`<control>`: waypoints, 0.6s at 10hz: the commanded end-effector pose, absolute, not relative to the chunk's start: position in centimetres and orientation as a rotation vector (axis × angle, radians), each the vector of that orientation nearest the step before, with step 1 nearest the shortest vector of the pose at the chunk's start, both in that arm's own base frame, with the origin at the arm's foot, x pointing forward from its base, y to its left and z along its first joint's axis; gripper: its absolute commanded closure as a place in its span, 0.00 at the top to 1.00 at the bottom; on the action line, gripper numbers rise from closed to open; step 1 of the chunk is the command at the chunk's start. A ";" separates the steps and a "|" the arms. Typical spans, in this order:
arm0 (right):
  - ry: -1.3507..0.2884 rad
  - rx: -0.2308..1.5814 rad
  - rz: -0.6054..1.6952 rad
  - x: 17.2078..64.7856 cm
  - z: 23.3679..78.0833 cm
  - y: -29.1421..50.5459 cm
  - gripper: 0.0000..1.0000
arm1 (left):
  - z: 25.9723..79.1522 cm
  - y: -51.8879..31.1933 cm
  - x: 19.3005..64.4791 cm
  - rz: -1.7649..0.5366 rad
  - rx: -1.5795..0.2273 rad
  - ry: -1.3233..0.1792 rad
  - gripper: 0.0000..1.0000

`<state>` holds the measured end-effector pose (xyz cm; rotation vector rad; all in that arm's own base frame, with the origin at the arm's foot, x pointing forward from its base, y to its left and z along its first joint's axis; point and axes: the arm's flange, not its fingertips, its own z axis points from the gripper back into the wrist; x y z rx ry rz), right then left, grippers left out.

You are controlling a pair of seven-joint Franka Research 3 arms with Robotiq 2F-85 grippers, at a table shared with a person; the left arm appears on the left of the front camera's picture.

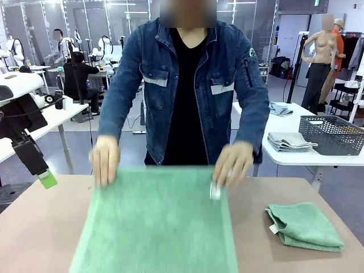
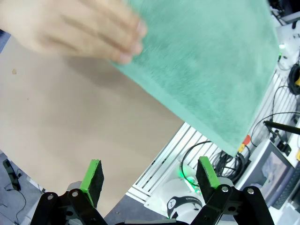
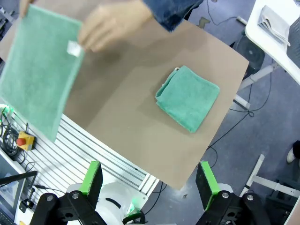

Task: Fold the towels and place them in the basket.
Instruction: When a person lays out a Towel with hook on the table, fold it in half twice.

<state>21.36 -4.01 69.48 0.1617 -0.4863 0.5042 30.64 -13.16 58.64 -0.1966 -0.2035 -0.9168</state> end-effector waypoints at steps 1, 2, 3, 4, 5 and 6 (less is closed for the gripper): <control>-0.487 0.152 0.496 21.3 69.6 -4.2 1.00 | 58.6 -13.2 30.8 -0.918 -0.193 -0.215 1.00; -0.487 0.152 0.496 21.3 69.6 -4.2 1.00 | 58.6 -13.2 30.8 -0.918 -0.193 -0.215 1.00; -0.487 0.152 0.496 21.3 69.6 -4.2 1.00 | 58.6 -13.2 30.8 -0.918 -0.193 -0.215 1.00; -0.487 0.152 0.496 21.3 69.6 -4.2 1.00 | 58.6 -13.2 30.8 -0.918 -0.193 -0.215 1.00; -0.487 0.152 0.496 21.3 69.6 -4.2 1.00 | 58.6 -13.2 30.8 -0.918 -0.193 -0.215 1.00; -0.487 0.152 0.496 21.3 69.6 -4.2 1.00 | 58.6 -13.2 30.8 -0.918 -0.193 -0.215 1.00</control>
